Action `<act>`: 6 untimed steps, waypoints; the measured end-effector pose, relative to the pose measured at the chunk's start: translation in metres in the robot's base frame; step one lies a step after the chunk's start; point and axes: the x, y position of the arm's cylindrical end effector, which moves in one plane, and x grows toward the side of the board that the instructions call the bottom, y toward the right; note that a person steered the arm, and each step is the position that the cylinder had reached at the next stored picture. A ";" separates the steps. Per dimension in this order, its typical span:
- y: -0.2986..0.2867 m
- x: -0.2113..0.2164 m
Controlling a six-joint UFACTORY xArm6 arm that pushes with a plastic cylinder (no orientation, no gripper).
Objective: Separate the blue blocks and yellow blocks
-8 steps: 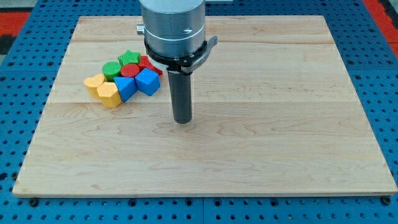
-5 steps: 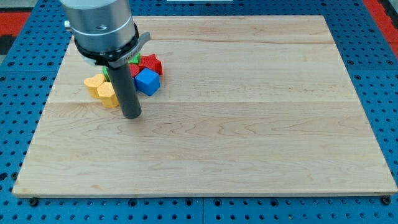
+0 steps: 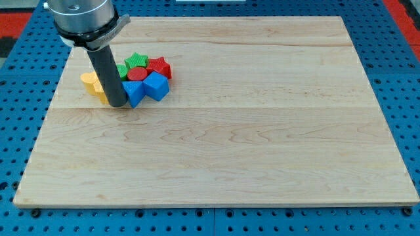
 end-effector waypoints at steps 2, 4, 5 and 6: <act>0.000 -0.020; -0.001 -0.033; 0.047 -0.042; 0.090 -0.043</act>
